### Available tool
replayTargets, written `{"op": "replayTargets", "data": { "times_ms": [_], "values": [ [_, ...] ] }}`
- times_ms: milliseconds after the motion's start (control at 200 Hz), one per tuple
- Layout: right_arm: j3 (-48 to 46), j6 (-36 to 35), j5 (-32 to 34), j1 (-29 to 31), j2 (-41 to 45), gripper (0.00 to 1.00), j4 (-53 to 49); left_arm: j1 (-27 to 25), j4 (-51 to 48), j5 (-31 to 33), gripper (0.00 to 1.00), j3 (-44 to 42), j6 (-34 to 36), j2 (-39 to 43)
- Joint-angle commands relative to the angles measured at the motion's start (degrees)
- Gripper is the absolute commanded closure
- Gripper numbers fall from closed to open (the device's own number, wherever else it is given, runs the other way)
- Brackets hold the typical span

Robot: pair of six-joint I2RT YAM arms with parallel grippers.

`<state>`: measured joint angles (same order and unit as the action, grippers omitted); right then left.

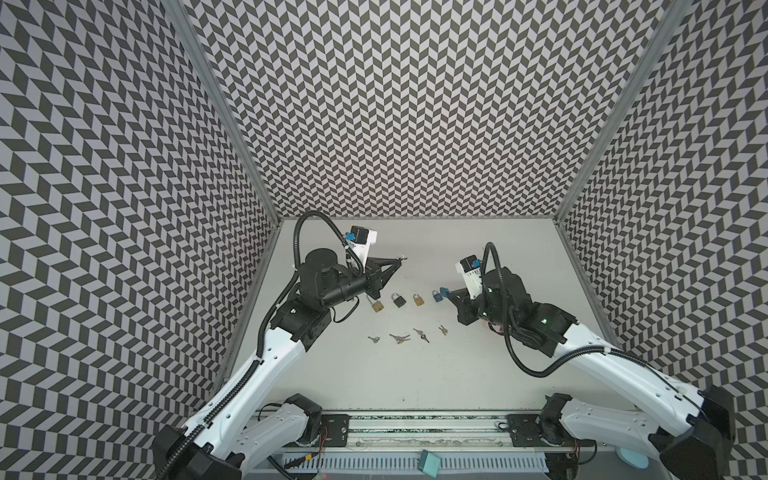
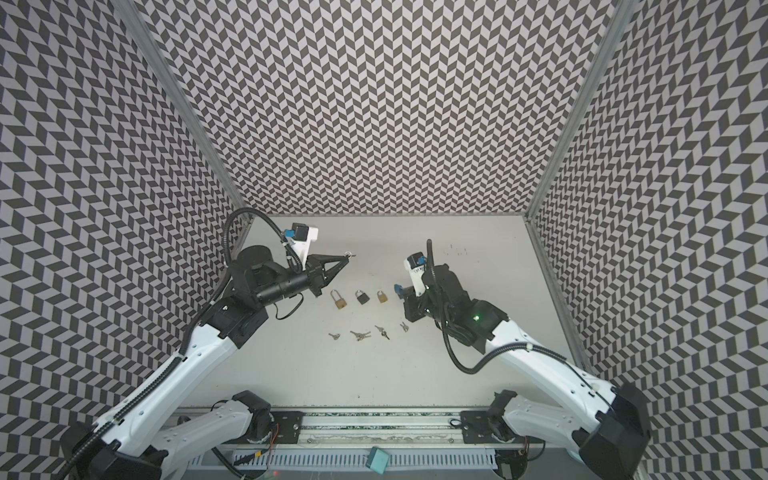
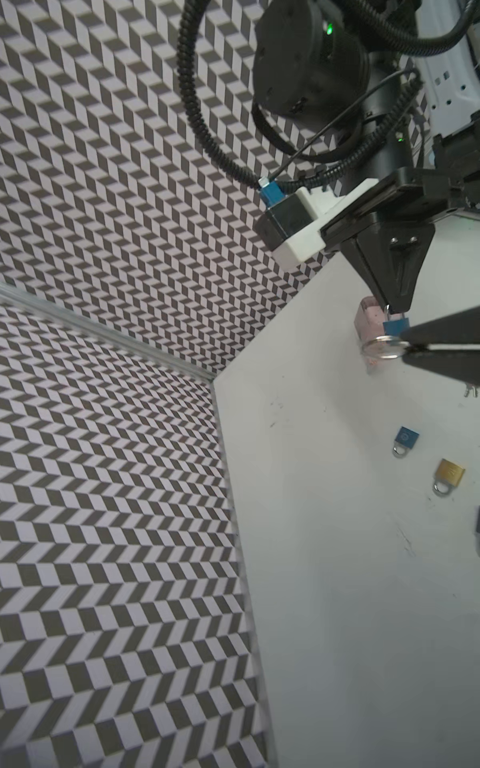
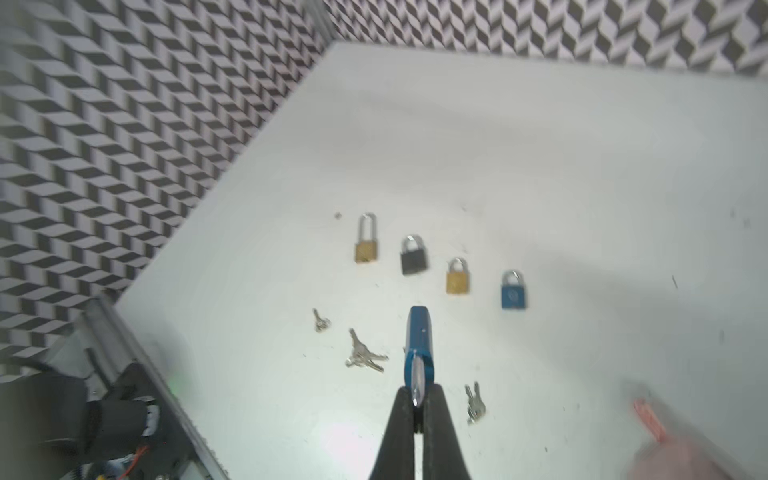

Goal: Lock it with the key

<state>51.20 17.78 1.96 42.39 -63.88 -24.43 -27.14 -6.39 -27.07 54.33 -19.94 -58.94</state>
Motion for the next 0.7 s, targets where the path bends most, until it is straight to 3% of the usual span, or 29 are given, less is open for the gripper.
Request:
{"op": "replayTargets", "data": {
  "times_ms": [0, 140, 205, 396, 691],
  "values": [
    [-1.84, 9.26, 6.53, -0.81, 0.79, 1.00, 4.58, -1.58, -2.55, 6.43, 1.00, -0.15, 1.02, -0.46],
    [-2.23, 22.57, 18.27, -1.17, -1.69, 1.00, 5.29, -9.82, -7.41, 19.13, 1.00, 2.75, 5.30, -3.56],
    [-1.03, 27.29, 19.66, -1.34, -3.84, 1.00, 4.41, -12.31, -8.35, 22.00, 1.00, 3.76, 5.88, -4.77],
    [4.43, 35.24, 15.49, -4.23, -14.03, 1.00, 1.70, -12.50, -6.35, 22.08, 1.00, 2.28, 5.68, -4.37],
    [8.78, 42.12, 2.61, -11.74, -27.71, 1.00, 1.21, -10.86, -6.10, 22.08, 1.00, 1.07, 5.35, -1.77]
  ]
}}
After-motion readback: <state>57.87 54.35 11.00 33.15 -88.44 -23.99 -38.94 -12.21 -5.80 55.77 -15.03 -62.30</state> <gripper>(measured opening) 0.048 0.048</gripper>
